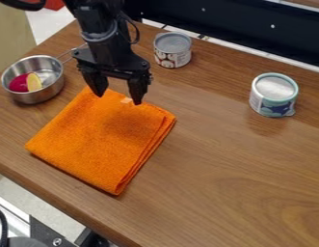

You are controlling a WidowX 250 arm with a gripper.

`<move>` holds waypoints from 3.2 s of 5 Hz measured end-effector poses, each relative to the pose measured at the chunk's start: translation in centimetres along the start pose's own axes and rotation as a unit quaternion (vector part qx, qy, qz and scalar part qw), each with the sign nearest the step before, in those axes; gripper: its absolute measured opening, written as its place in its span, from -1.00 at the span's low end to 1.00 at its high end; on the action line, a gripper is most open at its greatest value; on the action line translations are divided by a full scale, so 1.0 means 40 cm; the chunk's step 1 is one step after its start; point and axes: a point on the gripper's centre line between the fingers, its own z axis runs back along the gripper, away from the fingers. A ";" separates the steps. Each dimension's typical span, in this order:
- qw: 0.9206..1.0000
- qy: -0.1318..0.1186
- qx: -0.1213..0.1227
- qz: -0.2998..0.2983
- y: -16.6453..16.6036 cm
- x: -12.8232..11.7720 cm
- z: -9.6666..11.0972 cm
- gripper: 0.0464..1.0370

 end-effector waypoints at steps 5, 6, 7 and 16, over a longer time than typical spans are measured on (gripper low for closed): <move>0.972 -0.017 0.028 0.233 -0.141 0.197 -0.087 0.92; 0.960 -0.031 0.039 0.274 -0.169 0.229 -0.109 0.92; 0.946 -0.032 0.048 0.319 -0.182 0.266 -0.124 0.92; 0.801 0.011 0.103 0.589 0.052 0.361 -0.191 0.92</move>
